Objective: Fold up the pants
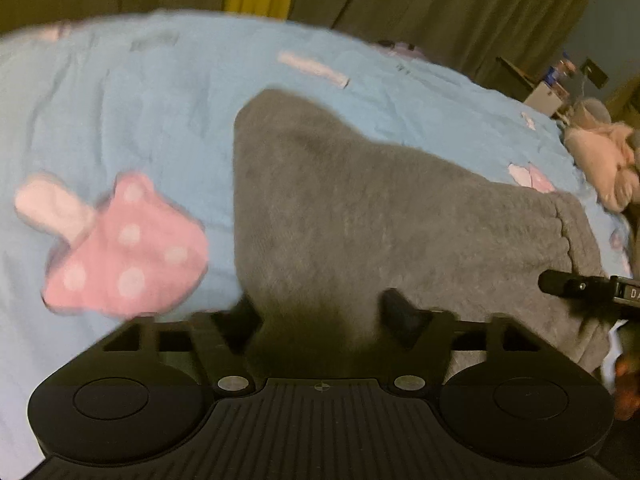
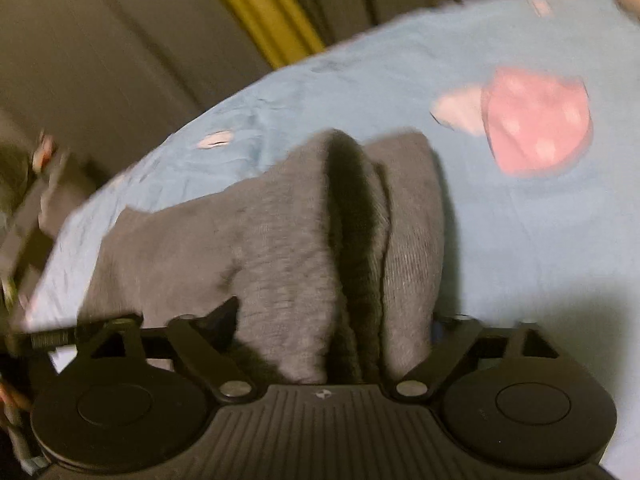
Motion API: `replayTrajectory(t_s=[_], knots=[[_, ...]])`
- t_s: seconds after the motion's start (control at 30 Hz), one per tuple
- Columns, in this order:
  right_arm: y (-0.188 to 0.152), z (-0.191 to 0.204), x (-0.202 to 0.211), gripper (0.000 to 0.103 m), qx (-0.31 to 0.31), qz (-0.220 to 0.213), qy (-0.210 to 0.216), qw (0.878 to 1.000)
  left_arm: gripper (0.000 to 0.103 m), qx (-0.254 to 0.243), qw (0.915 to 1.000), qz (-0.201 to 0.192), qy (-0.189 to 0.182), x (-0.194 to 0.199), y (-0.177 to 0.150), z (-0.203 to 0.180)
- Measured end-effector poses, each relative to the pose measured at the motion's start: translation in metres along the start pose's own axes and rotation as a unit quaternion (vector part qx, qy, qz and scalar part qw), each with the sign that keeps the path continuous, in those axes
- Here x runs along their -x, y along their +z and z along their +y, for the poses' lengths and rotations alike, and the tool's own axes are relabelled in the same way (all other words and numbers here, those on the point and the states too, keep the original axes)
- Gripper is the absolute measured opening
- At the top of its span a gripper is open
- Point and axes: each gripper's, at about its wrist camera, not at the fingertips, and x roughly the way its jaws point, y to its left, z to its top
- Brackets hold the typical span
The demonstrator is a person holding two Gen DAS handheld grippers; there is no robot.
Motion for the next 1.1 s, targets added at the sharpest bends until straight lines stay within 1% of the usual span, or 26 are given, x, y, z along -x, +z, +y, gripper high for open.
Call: replayTrajectory(t_s=[0.03, 0.07, 0.13, 0.2, 0.23, 0.27, 0.3, 0.33, 0.37, 0.43, 0.47, 0.6, 0.73, 0.77, 0.8, 0.83, 0.87, 0.9, 0.93, 0.97, 1.0, 1.03, 1.1], knots=[[0.000, -0.004, -0.003, 0.097, -0.009, 0.003, 0.012, 1.000, 0.085, 0.005, 0.9999, 0.005, -0.010, -0.002, 0.000, 0.002], [-0.001, -0.005, -0.004, 0.099, -0.008, 0.005, 0.023, 1.000, 0.085, 0.000, 0.9999, 0.003, -0.016, -0.003, -0.001, 0.002], [0.003, -0.004, -0.006, 0.099, -0.002, 0.011, 0.028, 1.000, 0.084, -0.020, 0.9997, -0.001, -0.012, -0.004, -0.002, -0.002], [0.001, -0.002, -0.006, 0.097, 0.007, 0.007, 0.024, 1.000, 0.071, -0.036, 0.9992, -0.004, -0.013, -0.005, -0.003, -0.008], [-0.002, 0.001, -0.006, 0.082, 0.016, -0.003, 0.014, 1.000, 0.053, -0.040, 0.9989, -0.003, -0.022, -0.005, -0.003, -0.011], [-0.004, 0.006, -0.005, 0.074, 0.025, -0.011, 0.008, 1.000, 0.041, -0.036, 0.9989, 0.000, -0.031, -0.005, -0.002, -0.013], [-0.006, 0.011, -0.004, 0.072, 0.034, -0.019, 0.004, 0.999, 0.037, -0.034, 0.9991, -0.006, -0.023, -0.002, -0.001, -0.015], [-0.007, 0.014, -0.001, 0.068, 0.038, -0.026, -0.001, 0.999, 0.028, -0.038, 0.9992, -0.010, -0.011, 0.001, 0.001, -0.019], [-0.007, 0.018, 0.002, 0.066, 0.041, -0.030, -0.004, 0.999, 0.025, -0.042, 0.9990, -0.015, -0.001, 0.006, 0.002, -0.023], [-0.006, 0.025, 0.011, 0.063, 0.037, -0.043, 0.001, 0.998, 0.023, -0.050, 0.9984, -0.027, 0.004, 0.018, 0.007, -0.031], [-0.003, 0.029, 0.017, 0.062, 0.033, -0.050, 0.011, 0.998, 0.023, -0.057, 0.9978, -0.035, 0.004, 0.023, 0.009, -0.034], [0.012, 0.042, 0.030, 0.059, 0.027, -0.071, 0.040, 0.996, 0.021, -0.067, 0.9951, -0.072, -0.009, 0.046, 0.028, -0.048], [0.032, 0.051, 0.038, 0.058, 0.024, -0.107, 0.048, 0.993, 0.021, -0.077, 0.9908, -0.112, 0.003, 0.053, 0.051, -0.059], [0.038, 0.052, 0.040, 0.058, 0.023, -0.120, 0.051, 0.991, 0.022, -0.073, 0.9896, -0.124, 0.007, 0.053, 0.057, -0.059], [0.045, 0.051, 0.039, 0.060, 0.025, -0.130, 0.053, 0.990, 0.025, -0.064, 0.9888, -0.133, 0.021, 0.052, 0.062, -0.057], [0.052, 0.050, 0.037, 0.070, 0.026, -0.136, 0.046, 0.989, 0.041, -0.054, 0.9876, -0.139, 0.048, 0.050, 0.066, -0.056], [0.058, 0.047, 0.036, 0.090, 0.017, -0.138, 0.025, 0.990, 0.063, -0.043, 0.9855, -0.143, 0.081, 0.048, 0.068, -0.054], [0.063, 0.042, 0.034, 0.099, -0.003, -0.140, -0.006, 0.990, 0.074, -0.029, 0.9808, -0.146, 0.126, 0.047, 0.067, -0.052], [0.062, 0.035, 0.038, 0.099, -0.028, -0.157, -0.045, 0.986, 0.084, -0.028, 0.9775, -0.146, 0.149, 0.046, 0.064, -0.050], [0.059, 0.026, 0.042, 0.099, -0.049, -0.172, -0.069, 0.981, 0.087, -0.039, 0.9760, -0.143, 0.160, 0.046, 0.057, -0.048], [0.058, 0.019, 0.044, 0.099, -0.060, -0.168, -0.063, 0.982, 0.087, -0.051, 0.9775, -0.130, 0.158, 0.045, 0.047, -0.046], [0.051, 0.009, 0.047, 0.099, -0.080, -0.158, -0.038, 0.984, 0.088, -0.055, 0.9795, -0.118, 0.153, 0.046, 0.036, -0.043], [0.032, -0.008, 0.049, 0.099, -0.129, -0.142, 0.013, 0.981, 0.089, -0.056, 0.9835, -0.111, 0.132, 0.047, 0.013, -0.038]])
